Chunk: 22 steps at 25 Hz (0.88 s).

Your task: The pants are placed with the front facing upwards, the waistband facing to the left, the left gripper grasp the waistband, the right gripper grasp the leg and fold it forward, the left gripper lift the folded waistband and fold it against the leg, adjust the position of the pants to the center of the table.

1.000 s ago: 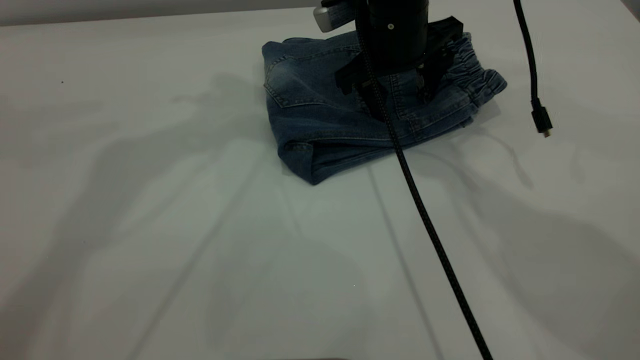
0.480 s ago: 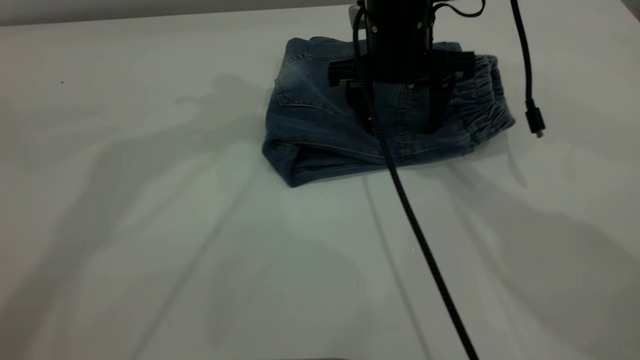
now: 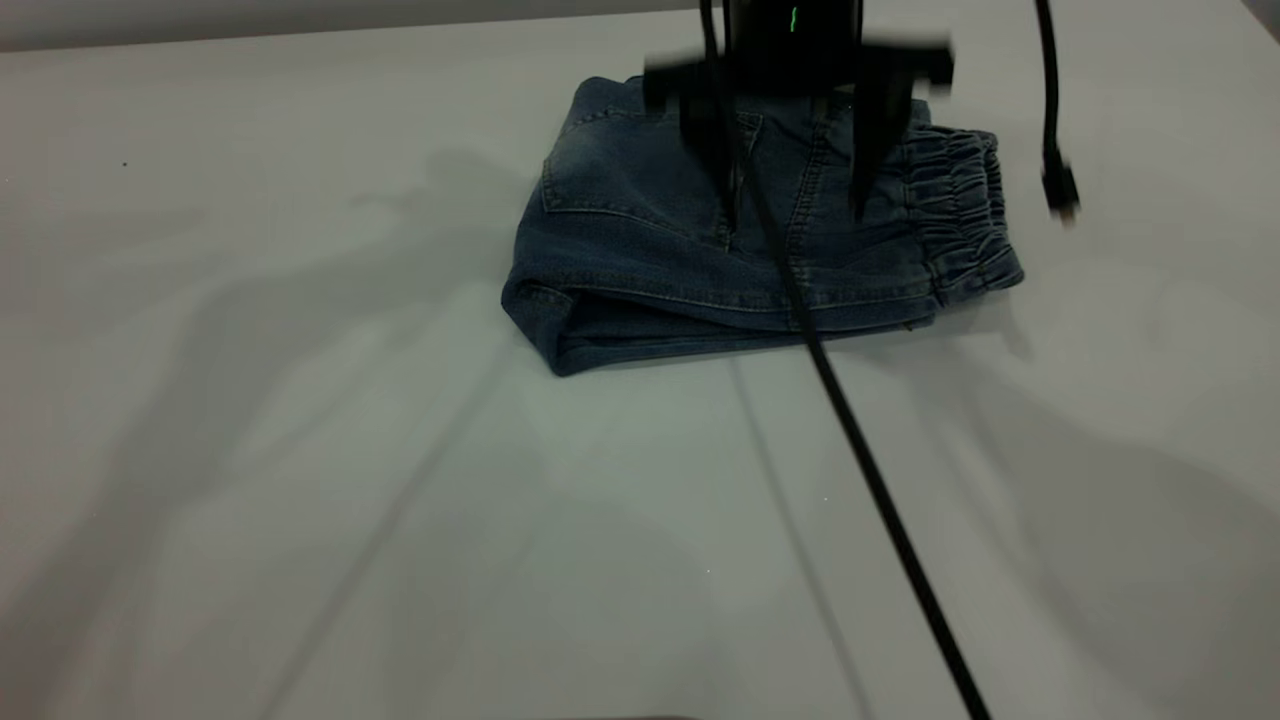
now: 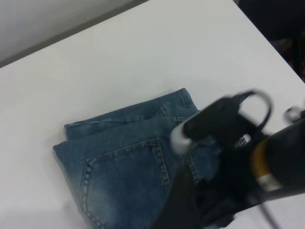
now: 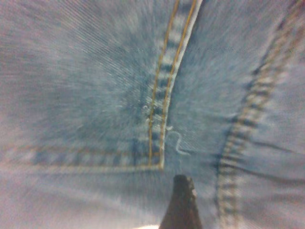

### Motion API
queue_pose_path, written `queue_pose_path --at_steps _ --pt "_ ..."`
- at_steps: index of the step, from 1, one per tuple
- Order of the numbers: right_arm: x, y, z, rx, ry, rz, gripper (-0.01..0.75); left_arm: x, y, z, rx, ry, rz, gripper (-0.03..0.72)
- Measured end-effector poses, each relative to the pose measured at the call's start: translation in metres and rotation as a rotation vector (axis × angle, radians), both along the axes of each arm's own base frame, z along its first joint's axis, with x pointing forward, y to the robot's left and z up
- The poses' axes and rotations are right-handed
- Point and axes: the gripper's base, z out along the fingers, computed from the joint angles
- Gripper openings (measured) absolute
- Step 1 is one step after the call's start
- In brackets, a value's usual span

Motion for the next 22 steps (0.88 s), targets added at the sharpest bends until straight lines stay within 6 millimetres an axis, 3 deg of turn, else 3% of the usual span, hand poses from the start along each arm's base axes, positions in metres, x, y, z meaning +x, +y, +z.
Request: queue_pose_path --at_steps 6,12,18,22 --pt "-0.010 -0.008 0.097 0.038 -0.190 0.235 0.498 -0.032 0.011 0.045 0.039 -0.095 -0.036 0.584" --pt "-0.040 -0.023 0.194 0.070 -0.389 0.399 0.498 -0.078 0.023 0.082 0.113 -0.106 -0.101 0.584" --pt "-0.098 -0.052 0.295 0.117 -0.622 0.476 0.497 -0.123 0.041 0.102 0.240 -0.032 -0.100 0.584" --pt "-0.147 -0.078 0.340 0.142 -0.737 0.473 0.497 -0.142 0.049 0.118 0.225 -0.062 -0.046 0.584"
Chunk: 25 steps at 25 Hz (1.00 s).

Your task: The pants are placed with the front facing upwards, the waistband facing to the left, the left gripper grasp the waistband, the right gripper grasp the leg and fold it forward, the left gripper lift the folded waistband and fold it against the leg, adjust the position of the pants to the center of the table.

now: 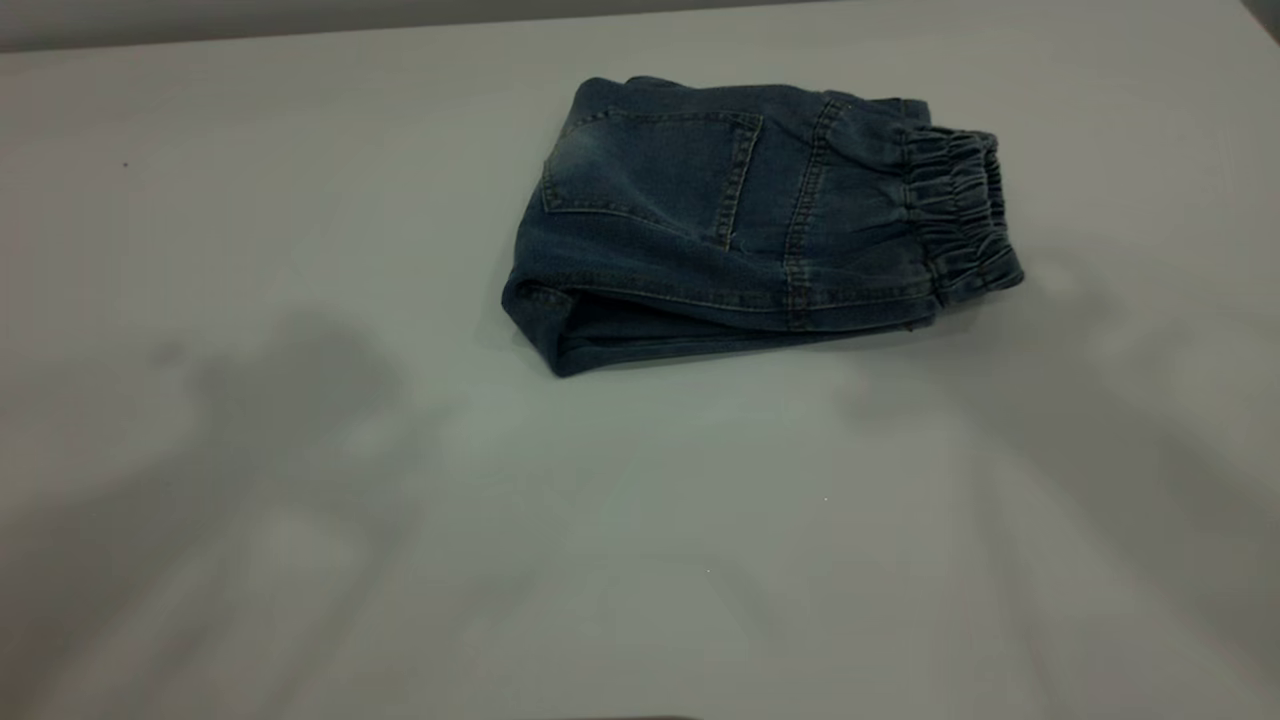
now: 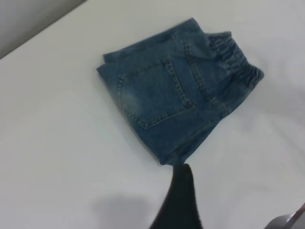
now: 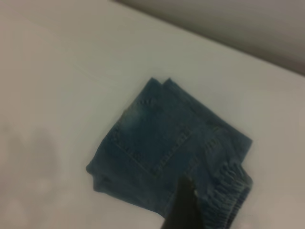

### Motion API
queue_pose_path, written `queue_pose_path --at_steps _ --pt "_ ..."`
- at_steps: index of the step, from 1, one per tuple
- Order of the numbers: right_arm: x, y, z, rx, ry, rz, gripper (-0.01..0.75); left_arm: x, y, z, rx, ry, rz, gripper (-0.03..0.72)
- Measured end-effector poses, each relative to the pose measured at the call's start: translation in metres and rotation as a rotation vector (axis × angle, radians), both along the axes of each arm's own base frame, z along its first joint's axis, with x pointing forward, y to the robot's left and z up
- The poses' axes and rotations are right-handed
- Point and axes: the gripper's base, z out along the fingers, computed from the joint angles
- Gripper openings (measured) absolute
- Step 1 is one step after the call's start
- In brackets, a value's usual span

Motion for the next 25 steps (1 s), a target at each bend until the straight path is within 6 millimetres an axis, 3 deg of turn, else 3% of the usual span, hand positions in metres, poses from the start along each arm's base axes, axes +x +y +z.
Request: queue_pose_path --at_steps 4,10,14,18,25 --pt "-0.056 -0.029 0.010 0.012 -0.024 0.000 0.496 -0.024 0.006 0.005 -0.035 0.003 0.034 0.584" --pt "-0.125 -0.066 -0.016 -0.005 0.003 -0.002 0.496 -0.065 0.018 -0.013 -0.017 0.030 0.047 0.583" --pt "-0.165 -0.086 -0.043 -0.005 0.025 -0.014 0.496 -0.091 0.030 -0.044 0.037 0.087 0.088 0.583" --pt "-0.196 -0.103 -0.085 -0.024 0.073 -0.025 0.496 -0.116 0.044 -0.085 0.115 0.165 0.152 0.583" --pt "-0.233 -0.124 -0.151 -0.051 0.127 -0.053 0.496 -0.166 0.064 -0.155 0.196 0.252 0.203 0.583"
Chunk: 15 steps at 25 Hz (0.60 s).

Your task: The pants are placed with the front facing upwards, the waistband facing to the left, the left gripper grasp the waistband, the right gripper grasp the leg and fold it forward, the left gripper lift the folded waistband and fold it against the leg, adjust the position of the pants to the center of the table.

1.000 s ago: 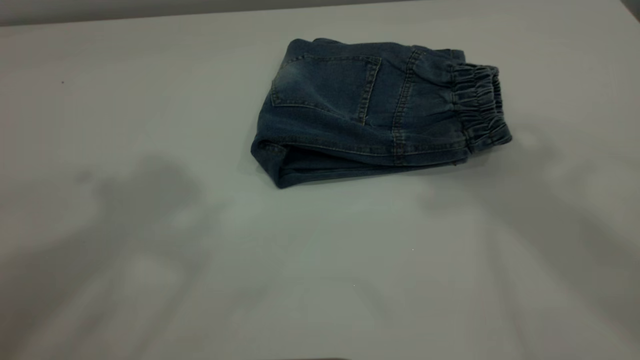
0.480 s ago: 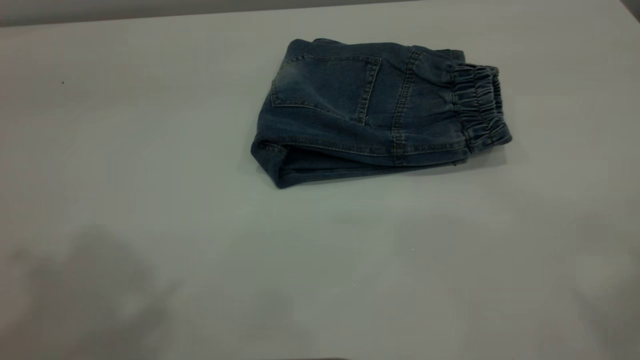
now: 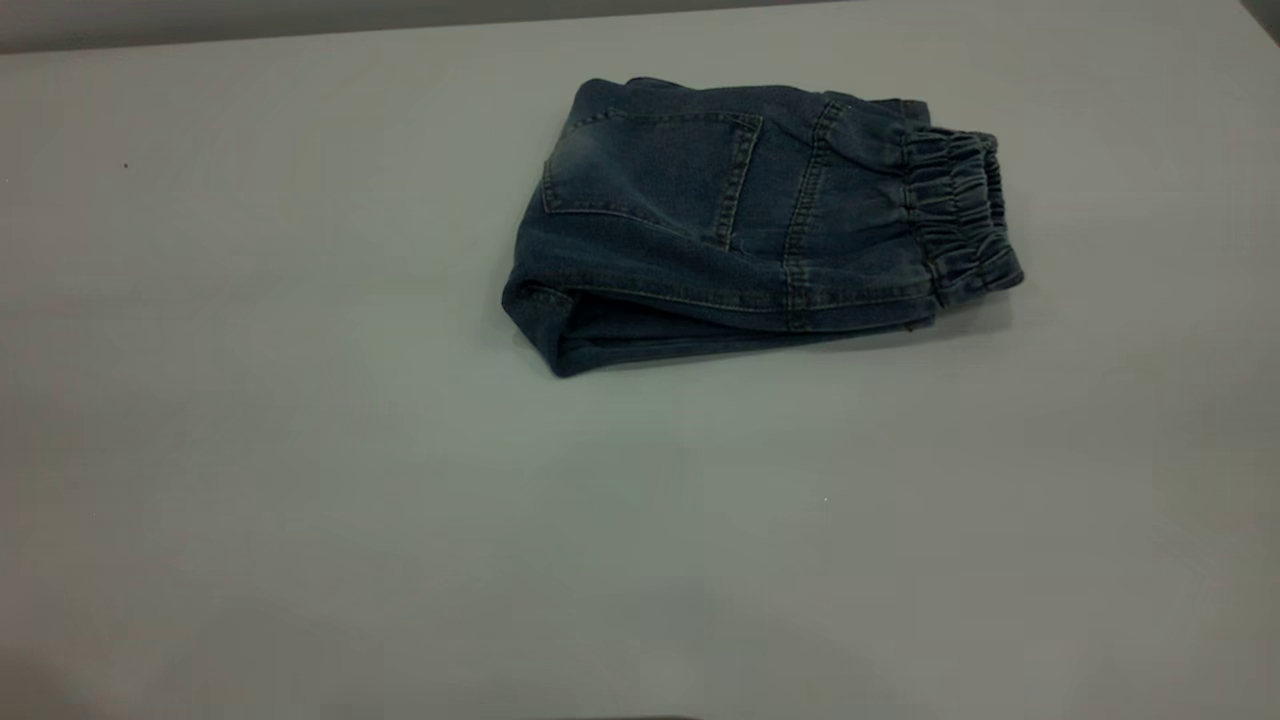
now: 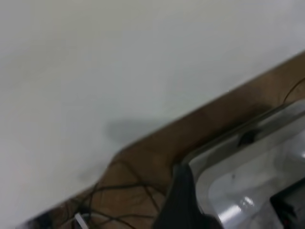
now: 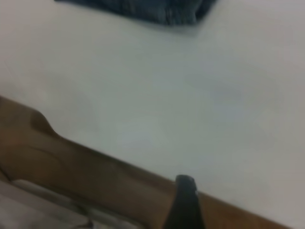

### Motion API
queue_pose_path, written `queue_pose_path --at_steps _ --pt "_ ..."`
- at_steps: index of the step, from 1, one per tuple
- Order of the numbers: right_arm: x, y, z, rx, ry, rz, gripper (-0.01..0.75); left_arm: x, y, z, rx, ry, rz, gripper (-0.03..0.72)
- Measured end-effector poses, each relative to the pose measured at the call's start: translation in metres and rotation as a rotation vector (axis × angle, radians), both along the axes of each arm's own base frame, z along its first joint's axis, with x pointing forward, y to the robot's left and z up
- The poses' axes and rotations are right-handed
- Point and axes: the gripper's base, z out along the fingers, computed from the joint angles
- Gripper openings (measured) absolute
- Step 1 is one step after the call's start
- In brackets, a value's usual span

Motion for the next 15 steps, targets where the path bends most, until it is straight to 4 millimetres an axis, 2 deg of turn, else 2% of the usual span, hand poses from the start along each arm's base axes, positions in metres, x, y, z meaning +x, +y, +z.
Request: queue_pose_path --at_steps 4,8,15 --pt "-0.015 -0.008 -0.028 0.001 0.005 -0.007 0.496 -0.023 0.006 -0.024 -0.012 -0.028 0.020 0.583" --pt "-0.024 -0.013 -0.043 0.027 -0.027 -0.018 0.496 -0.034 0.011 -0.039 -0.032 -0.056 0.059 0.583" --pt "-0.024 -0.012 -0.057 0.068 -0.115 -0.007 0.496 -0.042 0.014 -0.040 -0.048 -0.111 0.086 0.582"
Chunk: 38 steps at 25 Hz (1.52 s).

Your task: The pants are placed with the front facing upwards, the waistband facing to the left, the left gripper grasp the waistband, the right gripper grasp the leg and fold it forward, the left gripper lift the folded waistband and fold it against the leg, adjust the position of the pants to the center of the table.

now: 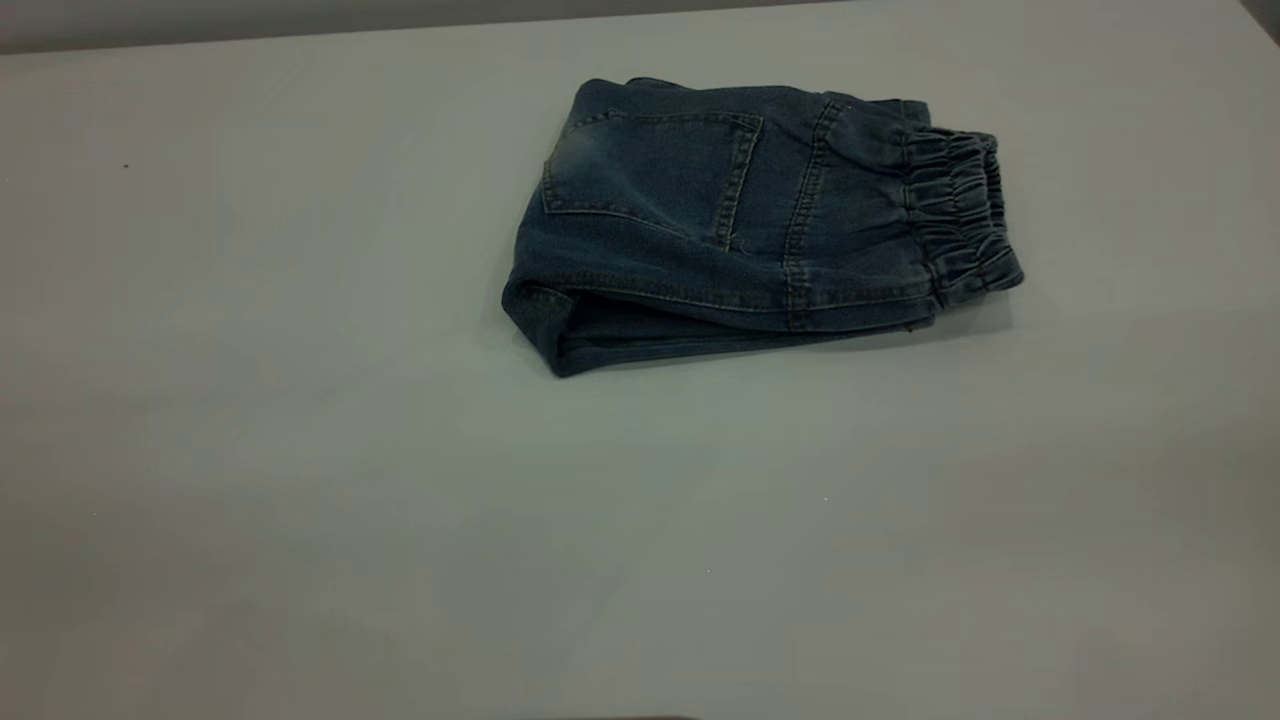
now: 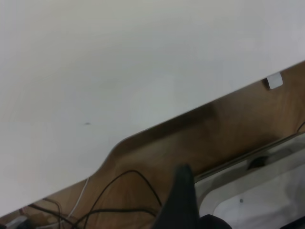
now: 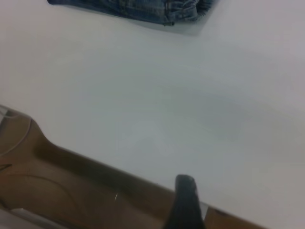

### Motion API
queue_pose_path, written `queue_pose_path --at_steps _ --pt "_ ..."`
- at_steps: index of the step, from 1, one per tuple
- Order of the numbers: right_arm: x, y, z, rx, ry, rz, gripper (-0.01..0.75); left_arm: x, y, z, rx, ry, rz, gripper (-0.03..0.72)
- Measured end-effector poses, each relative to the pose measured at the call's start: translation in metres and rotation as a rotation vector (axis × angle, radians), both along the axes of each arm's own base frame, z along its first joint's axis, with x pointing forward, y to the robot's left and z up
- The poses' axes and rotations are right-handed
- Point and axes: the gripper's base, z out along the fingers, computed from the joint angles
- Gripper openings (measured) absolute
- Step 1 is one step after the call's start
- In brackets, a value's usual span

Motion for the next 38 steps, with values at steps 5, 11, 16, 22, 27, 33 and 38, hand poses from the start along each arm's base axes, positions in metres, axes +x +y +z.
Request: queue_pose_path --at_steps 5,11,16,22,27,33,38 --pt "0.001 0.001 0.001 0.000 -0.013 0.010 0.496 0.000 0.000 0.000 0.001 -0.002 -0.003 0.582" --pt "0.001 0.001 0.001 0.000 -0.016 0.012 0.496 0.000 0.001 0.000 0.017 -0.006 0.000 0.582" --pt "0.001 0.001 0.001 0.000 -0.016 0.012 0.496 0.000 0.001 0.000 0.019 -0.007 0.000 0.582" --pt "0.001 0.000 0.001 0.001 -0.016 -0.023 0.496 0.000 0.002 0.000 0.019 -0.007 0.010 0.582" --pt "-0.001 -0.007 0.002 0.008 -0.041 -0.259 0.496 0.002 0.009 0.000 0.019 -0.012 0.154 0.582" --pt "-0.026 -0.012 0.003 0.051 -0.207 -0.386 0.496 -0.012 0.014 0.005 0.006 -0.114 0.263 0.582" --pt "-0.031 -0.013 0.003 0.058 -0.237 -0.399 0.496 -0.031 0.014 0.008 -0.009 -0.244 0.270 0.581"
